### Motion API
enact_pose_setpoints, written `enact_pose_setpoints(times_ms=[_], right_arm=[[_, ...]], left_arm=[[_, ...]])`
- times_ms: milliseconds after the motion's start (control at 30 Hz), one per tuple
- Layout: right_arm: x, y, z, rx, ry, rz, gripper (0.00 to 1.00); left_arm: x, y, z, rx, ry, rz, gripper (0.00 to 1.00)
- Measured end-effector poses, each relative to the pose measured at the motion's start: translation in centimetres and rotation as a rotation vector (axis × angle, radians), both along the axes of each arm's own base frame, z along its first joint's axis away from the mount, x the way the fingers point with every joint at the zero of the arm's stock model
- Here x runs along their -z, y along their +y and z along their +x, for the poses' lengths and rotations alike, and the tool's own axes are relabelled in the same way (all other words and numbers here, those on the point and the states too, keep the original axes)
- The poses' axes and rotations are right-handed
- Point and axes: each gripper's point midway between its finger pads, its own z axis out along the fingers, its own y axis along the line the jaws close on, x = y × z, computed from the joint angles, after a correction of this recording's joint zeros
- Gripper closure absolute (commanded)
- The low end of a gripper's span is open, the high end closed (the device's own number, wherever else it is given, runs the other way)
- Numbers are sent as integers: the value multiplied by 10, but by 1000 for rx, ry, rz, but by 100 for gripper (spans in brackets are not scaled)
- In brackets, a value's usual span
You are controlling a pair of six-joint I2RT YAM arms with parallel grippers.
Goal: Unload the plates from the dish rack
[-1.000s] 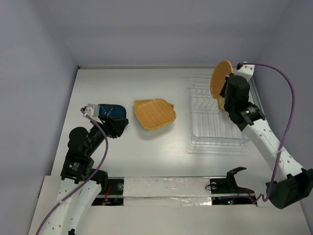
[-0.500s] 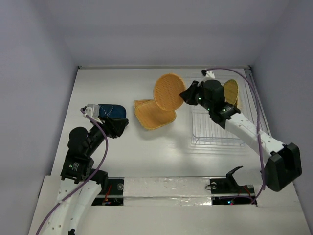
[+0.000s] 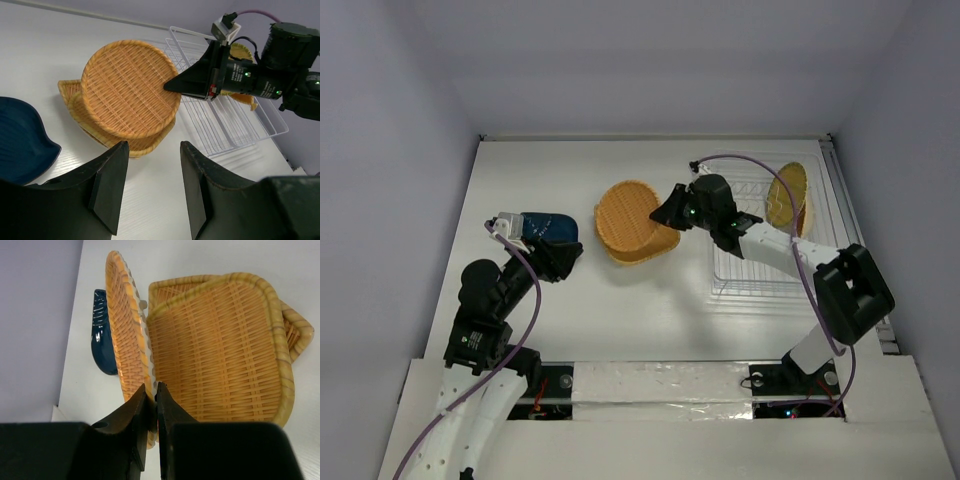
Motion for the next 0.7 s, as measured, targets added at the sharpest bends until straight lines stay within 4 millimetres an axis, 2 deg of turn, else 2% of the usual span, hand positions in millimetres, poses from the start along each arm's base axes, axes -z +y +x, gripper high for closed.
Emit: enact_pose_setpoints(times_ms=[233,333,533,700], right_arm=[[30,5,3,12,74,3,97],[31,6,4,15,80,12,95],[35,5,3,24,89,16,82],[45,2,2,37,107,4,80]], left_arm=[[0,0,0,0,0,0,58],[0,0,0,0,0,0,58],[0,0,0,0,0,0,58],[0,0,0,0,0,0,58]])
